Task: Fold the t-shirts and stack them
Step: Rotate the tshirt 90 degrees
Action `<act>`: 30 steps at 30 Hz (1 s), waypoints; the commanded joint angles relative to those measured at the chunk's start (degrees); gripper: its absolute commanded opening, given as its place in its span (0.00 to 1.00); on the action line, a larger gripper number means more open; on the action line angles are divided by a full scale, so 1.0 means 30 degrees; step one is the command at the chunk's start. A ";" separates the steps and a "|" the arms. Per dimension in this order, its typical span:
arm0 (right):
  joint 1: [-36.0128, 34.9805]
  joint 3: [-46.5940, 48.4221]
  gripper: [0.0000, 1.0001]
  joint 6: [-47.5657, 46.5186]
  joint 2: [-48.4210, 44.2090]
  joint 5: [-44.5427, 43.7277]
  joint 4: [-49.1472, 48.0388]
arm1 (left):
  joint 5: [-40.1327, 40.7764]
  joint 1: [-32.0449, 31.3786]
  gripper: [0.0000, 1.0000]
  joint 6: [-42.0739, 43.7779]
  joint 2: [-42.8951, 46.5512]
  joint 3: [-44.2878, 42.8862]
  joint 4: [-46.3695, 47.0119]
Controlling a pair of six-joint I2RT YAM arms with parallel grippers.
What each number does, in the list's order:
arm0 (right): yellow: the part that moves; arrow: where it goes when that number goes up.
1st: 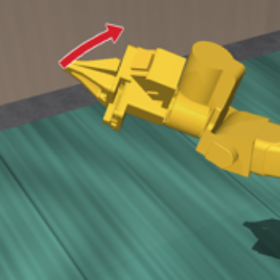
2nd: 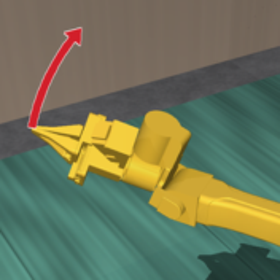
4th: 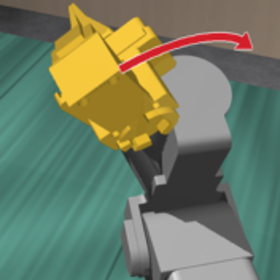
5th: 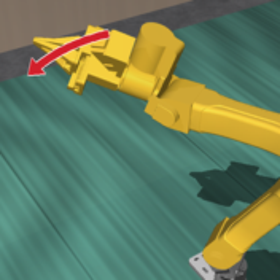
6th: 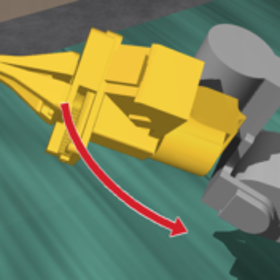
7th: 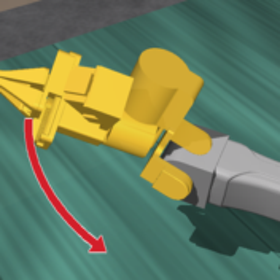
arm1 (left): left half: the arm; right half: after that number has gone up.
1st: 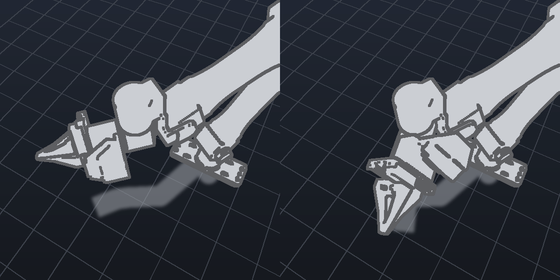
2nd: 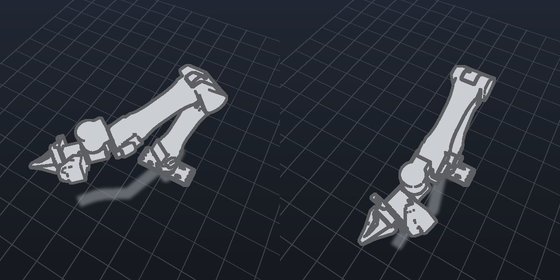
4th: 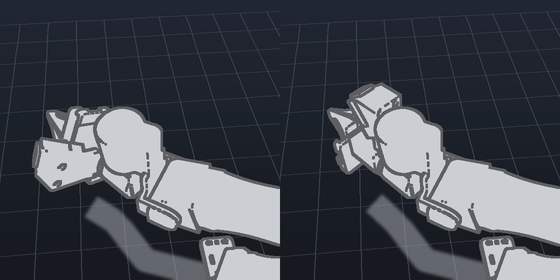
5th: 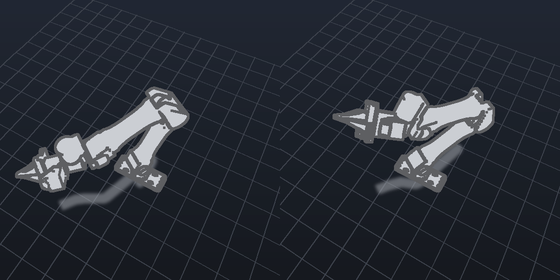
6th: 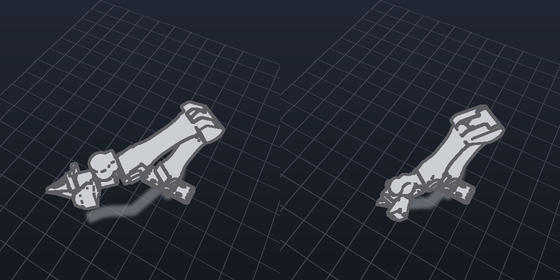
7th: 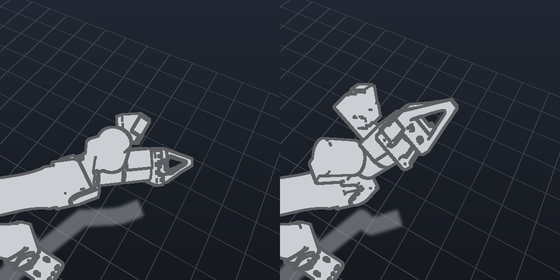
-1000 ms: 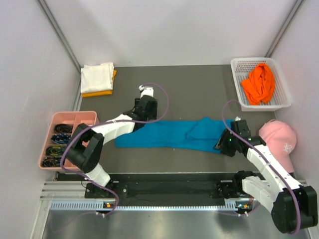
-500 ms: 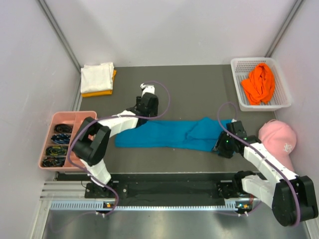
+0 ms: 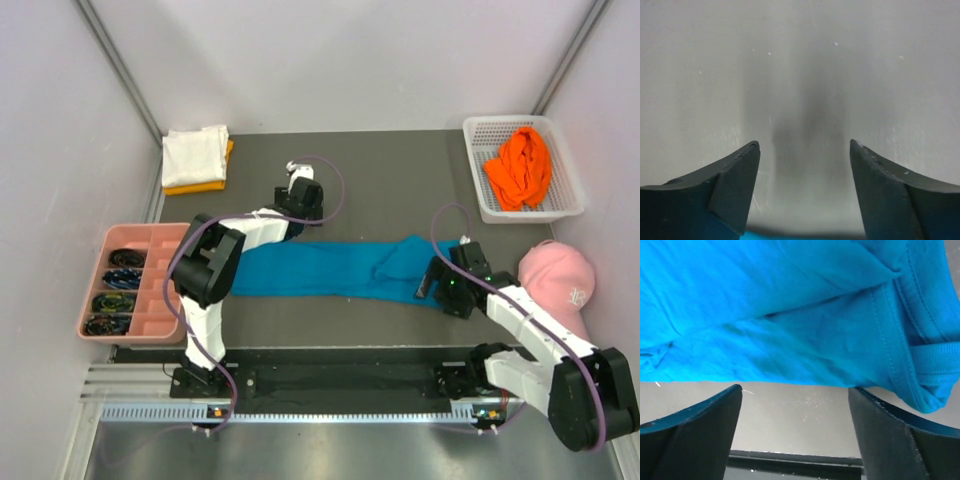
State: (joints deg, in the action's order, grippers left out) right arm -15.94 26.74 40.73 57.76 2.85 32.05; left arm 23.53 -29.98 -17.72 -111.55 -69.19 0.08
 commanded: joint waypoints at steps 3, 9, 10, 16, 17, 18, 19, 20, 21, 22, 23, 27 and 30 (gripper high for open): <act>-0.0134 -0.0418 0.91 0.0221 0.1428 -0.0892 -0.1307 | 0.0185 0.0558 0.99 -0.0685 -0.0757 -0.1254 -0.1136; -0.0135 -0.0039 0.92 0.0602 0.3421 -0.0892 -0.3183 | -0.0604 0.0969 0.99 -0.1828 -0.0406 -0.0143 -0.1812; -0.0163 0.0340 0.92 0.0748 0.3713 -0.0892 -0.3242 | -0.0723 0.0998 0.99 -0.2148 -0.0319 0.0063 -0.1813; -0.0164 0.1835 0.93 0.0545 0.6437 -0.0892 -0.4384 | -0.1280 0.0998 0.99 -0.3702 0.0530 0.2023 -0.2719; -0.0164 0.1983 0.93 0.0486 0.7224 -0.0892 -0.4502 | -0.1339 0.0998 0.99 -0.3849 0.0619 0.2231 -0.3011; -0.0135 0.2129 0.93 0.0399 0.7609 -0.0892 -0.4706 | -0.1426 0.0998 0.99 -0.4199 0.0736 0.2436 -0.3188; -0.0163 0.2566 0.93 0.0311 0.7961 -0.0892 -0.4708 | -0.1659 0.0998 0.99 -0.4405 0.1056 0.2960 -0.3277; -0.0193 0.2802 0.93 0.0281 0.8458 -0.0892 -0.4708 | -0.1748 0.0998 0.99 -0.4552 0.1204 0.3226 -0.3509; -0.0164 0.3269 0.93 0.0194 0.8724 -0.0892 -0.4737 | -0.1865 0.0998 0.99 -0.4844 0.1351 0.3548 -0.3599; -0.0193 0.3505 0.93 0.0164 0.8929 -0.0892 -0.4679 | -0.2069 0.0998 0.99 -0.4963 0.1671 0.4073 -0.3658; -0.0164 0.3711 0.93 0.0134 0.9134 -0.0892 -0.4708 | -0.2159 0.0969 0.99 -0.5051 0.1790 0.4310 -0.3803; -0.0164 0.5114 0.93 0.0047 1.0450 -0.0892 -0.4737 | -0.2364 0.0823 0.99 -0.5461 0.2611 0.5512 -0.4389; -0.0135 0.6314 0.93 -0.0012 1.1360 -0.0805 -0.4591 | -0.2598 0.0560 0.99 -0.5667 0.3109 0.6186 -0.4624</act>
State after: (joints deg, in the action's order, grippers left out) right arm -16.01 44.07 42.00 85.86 1.56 14.44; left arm 21.21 -27.46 -30.44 -101.80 -55.46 -4.05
